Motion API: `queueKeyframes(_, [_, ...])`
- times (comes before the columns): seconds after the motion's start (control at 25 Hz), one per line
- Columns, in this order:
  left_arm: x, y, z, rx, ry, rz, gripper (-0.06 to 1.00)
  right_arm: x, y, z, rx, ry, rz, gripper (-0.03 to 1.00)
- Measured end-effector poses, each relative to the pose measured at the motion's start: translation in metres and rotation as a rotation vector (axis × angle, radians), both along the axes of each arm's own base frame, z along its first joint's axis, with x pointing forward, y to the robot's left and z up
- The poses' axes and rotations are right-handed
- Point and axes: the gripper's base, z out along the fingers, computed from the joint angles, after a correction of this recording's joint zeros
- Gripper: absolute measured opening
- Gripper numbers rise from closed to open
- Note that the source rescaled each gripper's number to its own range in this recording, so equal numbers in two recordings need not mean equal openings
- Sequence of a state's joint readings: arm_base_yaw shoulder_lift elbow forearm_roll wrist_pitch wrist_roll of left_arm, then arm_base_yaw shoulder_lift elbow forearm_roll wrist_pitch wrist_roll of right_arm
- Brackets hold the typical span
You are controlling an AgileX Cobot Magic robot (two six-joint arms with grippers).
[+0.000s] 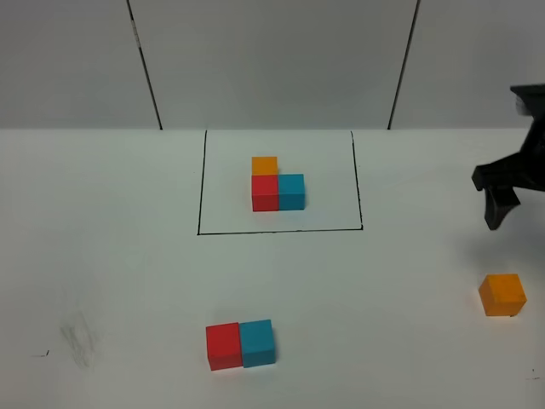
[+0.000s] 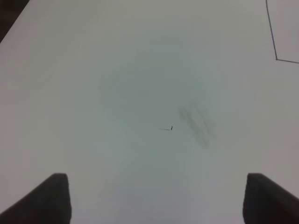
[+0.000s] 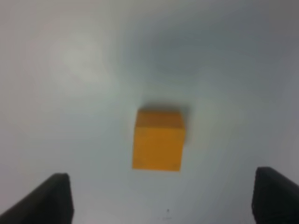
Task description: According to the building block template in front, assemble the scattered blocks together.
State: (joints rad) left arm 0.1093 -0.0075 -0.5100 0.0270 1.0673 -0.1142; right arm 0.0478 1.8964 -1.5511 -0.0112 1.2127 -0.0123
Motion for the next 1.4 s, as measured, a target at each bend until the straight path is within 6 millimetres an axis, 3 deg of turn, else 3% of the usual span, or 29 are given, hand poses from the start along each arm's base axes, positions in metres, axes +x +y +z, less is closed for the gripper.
queueKeyframes(0.16, [0.0, 0.0, 0.0, 0.0, 0.0, 0.0, 1.0, -0.012, -0.012, -0.028, 0.0, 0.064, -0.044, 0.6])
queueKeyframes(0.4, [0.0, 0.0, 0.0, 0.0, 0.0, 0.0, 1.0, -0.024, -0.01, -0.06, 0.034, 0.069, -0.051, 0.6])
queueKeyframes(0.8, [0.0, 0.0, 0.0, 0.0, 0.0, 0.0, 1.0, -0.023, -0.01, -0.076, 0.041, -0.027, -0.057, 0.59])
queueKeyframes(1.4, [0.0, 0.0, 0.0, 0.0, 0.0, 0.0, 1.0, -0.016, -0.01, -0.119, 0.035, 0.041, -0.052, 0.59])
